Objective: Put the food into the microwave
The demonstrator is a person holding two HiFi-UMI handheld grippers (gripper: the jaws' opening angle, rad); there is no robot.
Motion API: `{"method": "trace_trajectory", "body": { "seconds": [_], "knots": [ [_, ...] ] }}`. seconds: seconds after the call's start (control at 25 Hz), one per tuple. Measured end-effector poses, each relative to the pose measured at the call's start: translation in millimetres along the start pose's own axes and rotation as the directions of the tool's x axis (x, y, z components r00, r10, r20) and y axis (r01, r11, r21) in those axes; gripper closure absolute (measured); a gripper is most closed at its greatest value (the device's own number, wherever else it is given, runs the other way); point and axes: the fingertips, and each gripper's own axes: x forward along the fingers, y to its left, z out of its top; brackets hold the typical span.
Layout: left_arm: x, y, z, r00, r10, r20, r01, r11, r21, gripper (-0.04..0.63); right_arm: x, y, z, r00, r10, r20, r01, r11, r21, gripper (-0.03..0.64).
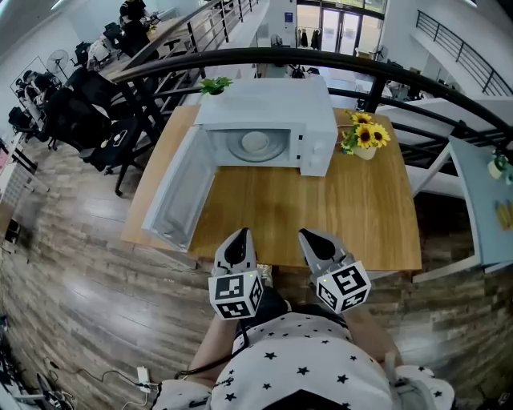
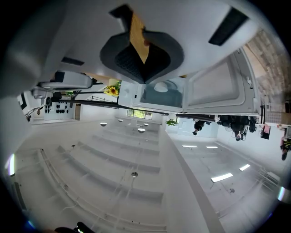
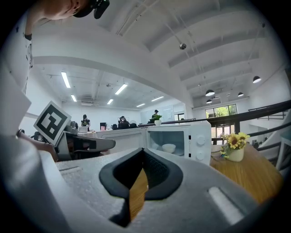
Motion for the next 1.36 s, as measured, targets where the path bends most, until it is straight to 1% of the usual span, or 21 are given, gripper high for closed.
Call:
{"method": "trace_trajectory", "body": {
  "seconds": [0.28, 0.52, 0.8, 1.36],
  "knots": [
    [4, 1, 5, 1.0, -0.01, 0.007, 0.01, 1.0, -0.002, 0.592, 3, 0, 1, 1.0, -0.001, 0.009, 0.001, 1.0, 0.006, 0.611],
    [5, 0, 2, 1.0, -0.023, 0.002, 0.023, 1.0, -0.008, 0.592, 4, -1, -1, 1.0, -0.009, -0.004, 0.009, 1.0, 0.001, 0.611],
    [6, 2, 5, 1.0, -0.022, 0.0, 0.022, 1.0, -0.018, 0.592, 7, -1, 4, 1.0, 0.0, -0.004, 0.0, 1.0, 0.002, 0.612],
    [17, -1, 8, 0.999, -0.042, -0.008, 0.042, 0.999, -0.012, 0.592, 13, -12, 5, 1.0, -0.008, 0.004, 0.008, 1.0, 0.005, 0.611]
  ]
}}
